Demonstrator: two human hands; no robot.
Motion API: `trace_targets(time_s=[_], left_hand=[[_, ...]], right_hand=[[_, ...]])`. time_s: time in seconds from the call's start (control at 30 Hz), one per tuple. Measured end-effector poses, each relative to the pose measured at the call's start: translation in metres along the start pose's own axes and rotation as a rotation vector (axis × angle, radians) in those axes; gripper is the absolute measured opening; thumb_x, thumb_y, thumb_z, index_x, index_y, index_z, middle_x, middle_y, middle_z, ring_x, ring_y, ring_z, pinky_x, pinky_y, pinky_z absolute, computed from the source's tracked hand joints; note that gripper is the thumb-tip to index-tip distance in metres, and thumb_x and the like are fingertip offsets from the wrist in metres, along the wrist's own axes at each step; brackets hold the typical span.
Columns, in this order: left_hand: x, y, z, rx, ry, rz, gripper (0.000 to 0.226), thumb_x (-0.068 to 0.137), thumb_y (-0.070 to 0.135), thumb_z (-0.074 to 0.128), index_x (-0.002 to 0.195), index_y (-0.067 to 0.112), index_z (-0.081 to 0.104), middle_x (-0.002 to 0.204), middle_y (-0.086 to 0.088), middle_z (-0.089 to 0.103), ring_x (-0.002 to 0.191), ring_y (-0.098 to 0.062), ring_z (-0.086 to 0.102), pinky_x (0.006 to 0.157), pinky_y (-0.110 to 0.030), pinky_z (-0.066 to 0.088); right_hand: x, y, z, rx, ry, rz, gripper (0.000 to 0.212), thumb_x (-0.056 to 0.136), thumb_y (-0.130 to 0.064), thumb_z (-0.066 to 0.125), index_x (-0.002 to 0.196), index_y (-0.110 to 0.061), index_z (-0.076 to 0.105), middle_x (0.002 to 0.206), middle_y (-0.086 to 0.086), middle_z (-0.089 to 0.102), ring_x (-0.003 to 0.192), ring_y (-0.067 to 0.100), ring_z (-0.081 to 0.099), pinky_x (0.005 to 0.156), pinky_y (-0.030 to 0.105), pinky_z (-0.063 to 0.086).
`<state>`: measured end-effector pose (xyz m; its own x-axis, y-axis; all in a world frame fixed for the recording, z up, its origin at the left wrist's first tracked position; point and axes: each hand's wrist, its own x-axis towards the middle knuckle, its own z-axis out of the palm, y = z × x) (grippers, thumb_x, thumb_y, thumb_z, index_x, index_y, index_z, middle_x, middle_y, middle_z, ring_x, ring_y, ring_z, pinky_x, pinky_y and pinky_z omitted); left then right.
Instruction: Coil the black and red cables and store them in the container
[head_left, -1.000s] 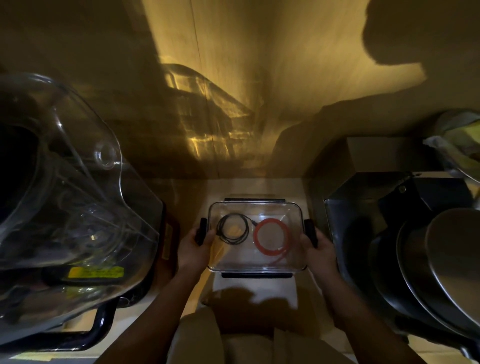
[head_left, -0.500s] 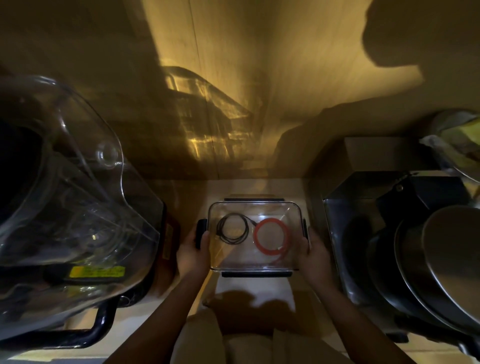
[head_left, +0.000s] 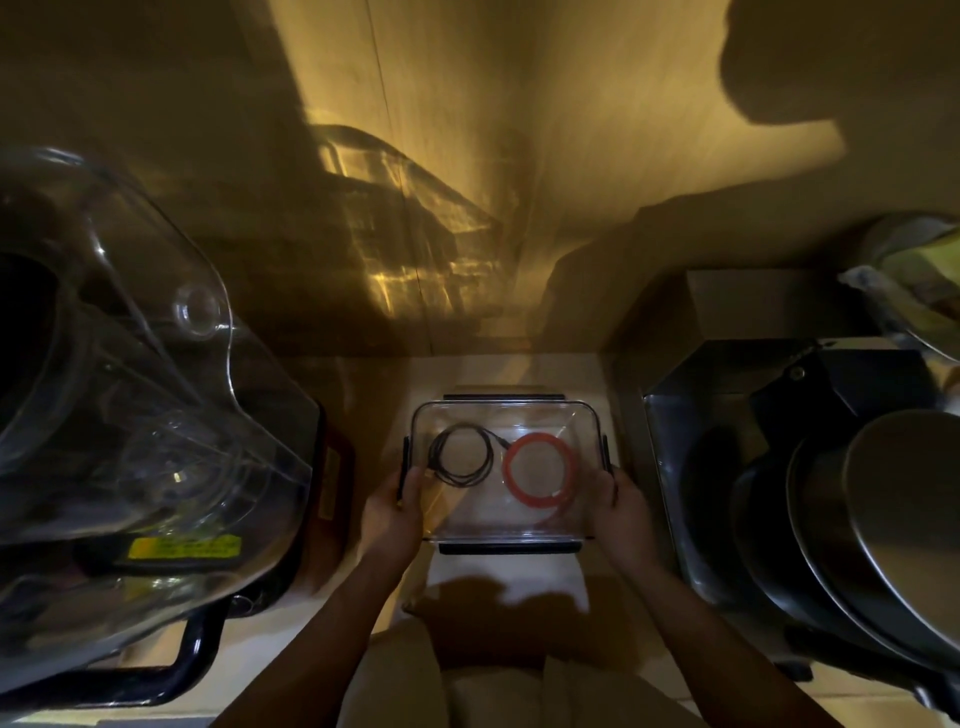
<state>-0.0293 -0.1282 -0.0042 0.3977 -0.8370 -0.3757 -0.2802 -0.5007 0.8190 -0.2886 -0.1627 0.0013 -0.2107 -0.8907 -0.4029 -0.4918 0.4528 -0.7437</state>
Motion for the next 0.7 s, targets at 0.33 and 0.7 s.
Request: trace_targets(time_s=[0.33,0.7], left_hand=[[-0.013,0.023,0.018,0.623,-0.385,0.592,0.097,0.07,0.082,0.055,0.145,0.058,-0.003,0.165,0.008,-0.011,0.149,-0.016,-0.026,0.116,-0.056,-0.02],[-0.012,0.009,0.029,0.942,-0.341,0.627,0.117,0.062,0.054,0.071,0.154,0.043,-0.001,0.165,-0.001,-0.017,0.148,-0.027,-0.029,0.115,-0.062,-0.011]], right_hand=[[0.038,-0.063,0.018,-0.544,-0.105,-0.488,0.071,0.092,-0.025,0.055,0.155,-0.017,0.024,0.164,0.006,0.022,0.152,0.024,0.014,0.124,0.045,0.009],[0.068,-0.078,0.034,-0.718,-0.232,-0.468,0.051,0.097,-0.042,0.044,0.145,-0.027,0.037,0.15,0.004,0.041,0.146,0.025,0.022,0.12,0.05,0.005]])
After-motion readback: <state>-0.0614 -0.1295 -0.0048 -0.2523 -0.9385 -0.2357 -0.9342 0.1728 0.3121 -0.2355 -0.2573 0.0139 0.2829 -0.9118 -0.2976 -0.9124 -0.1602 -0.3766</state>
